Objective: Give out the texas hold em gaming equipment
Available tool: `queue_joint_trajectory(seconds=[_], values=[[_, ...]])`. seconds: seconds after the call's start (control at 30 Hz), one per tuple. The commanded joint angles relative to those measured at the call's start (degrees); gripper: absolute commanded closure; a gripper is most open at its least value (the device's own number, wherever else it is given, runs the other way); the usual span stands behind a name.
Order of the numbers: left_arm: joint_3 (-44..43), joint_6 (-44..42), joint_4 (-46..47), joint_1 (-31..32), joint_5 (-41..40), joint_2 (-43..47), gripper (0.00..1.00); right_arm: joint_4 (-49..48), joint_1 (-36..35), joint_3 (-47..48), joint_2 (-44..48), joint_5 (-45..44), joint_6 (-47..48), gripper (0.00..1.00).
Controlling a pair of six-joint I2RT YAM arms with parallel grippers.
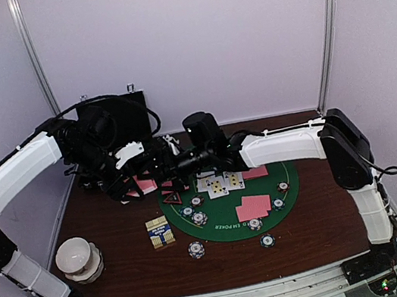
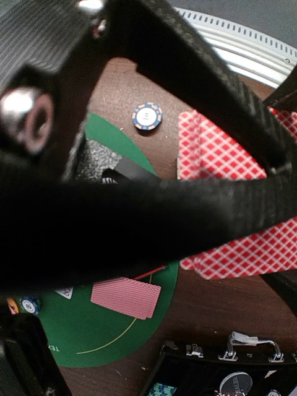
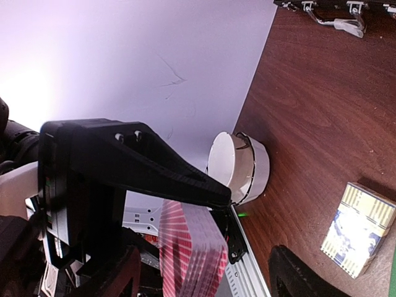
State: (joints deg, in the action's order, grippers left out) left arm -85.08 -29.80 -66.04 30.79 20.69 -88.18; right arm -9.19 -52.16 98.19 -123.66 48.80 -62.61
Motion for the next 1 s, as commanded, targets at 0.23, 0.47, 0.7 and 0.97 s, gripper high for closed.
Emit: queue_joint_trajectory(seconds=[0.23,0.47,0.7,0.97], values=[[-2.04,0.12,0.83,-0.11,1.25,0.79,1.0,-6.97,-0.4,1.29,-3.5,4.32,-5.98,0.38],[-1.85,-0.16,0.65,-0.11,1.08,1.51,1.0,-7.07,2.14,-2.39,-1.26,4.49,-5.61,0.46],[-1.86,-0.17,0.68,-0.11,1.2,1.36,1.0,-6.31,3.36,-5.29,0.96,4.54,-4.55,0.54],[-1.52,-0.25,0.73,-0.11,0.55,1.45,1.0,-7.2,3.9,-6.3,3.37,5.27,-4.98,0.66]])
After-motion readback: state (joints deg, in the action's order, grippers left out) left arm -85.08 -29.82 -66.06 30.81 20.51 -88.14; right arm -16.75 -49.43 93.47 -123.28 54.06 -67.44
